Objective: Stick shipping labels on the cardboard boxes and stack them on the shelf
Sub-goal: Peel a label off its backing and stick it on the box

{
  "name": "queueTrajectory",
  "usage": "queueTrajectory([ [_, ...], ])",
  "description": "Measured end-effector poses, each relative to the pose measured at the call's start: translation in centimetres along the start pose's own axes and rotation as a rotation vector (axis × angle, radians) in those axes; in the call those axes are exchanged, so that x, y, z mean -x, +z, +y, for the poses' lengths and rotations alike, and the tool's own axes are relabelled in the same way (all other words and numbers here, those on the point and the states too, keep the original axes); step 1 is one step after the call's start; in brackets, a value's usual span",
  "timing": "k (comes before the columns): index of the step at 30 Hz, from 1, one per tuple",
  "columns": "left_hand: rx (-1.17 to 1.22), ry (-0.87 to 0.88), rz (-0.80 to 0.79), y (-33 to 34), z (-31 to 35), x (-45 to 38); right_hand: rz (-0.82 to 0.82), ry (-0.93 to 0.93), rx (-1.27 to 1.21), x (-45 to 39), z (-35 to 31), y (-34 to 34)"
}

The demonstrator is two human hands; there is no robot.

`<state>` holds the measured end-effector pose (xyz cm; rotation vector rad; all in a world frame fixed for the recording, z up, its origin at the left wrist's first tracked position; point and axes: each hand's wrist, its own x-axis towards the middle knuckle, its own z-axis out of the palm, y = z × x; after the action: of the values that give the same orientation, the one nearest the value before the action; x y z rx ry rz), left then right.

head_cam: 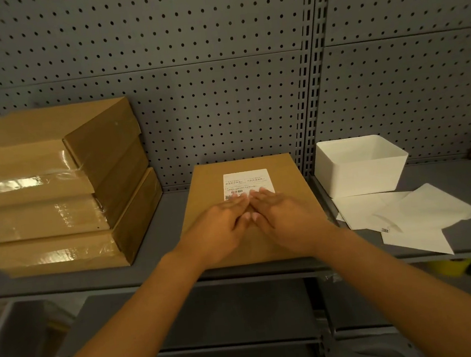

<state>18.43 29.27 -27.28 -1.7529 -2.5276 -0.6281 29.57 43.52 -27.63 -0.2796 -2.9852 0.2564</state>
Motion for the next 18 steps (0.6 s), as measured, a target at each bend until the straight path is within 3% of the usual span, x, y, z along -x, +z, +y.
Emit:
queueTrajectory([
  [7,-0.023,-0.091,0.224,-1.9,-2.0,0.2,0.177,0.161,-0.046,1.6,2.3,-2.2],
  [12,-0.055,-0.051,0.03,-0.3,-0.7,-2.5,0.002,0.021,-0.061,-1.4,0.6,-1.5],
  [18,0.043,-0.159,0.042,-1.5,-3.0,-2.3,0.042,0.117,-0.077,-1.3,2.8,-2.2],
])
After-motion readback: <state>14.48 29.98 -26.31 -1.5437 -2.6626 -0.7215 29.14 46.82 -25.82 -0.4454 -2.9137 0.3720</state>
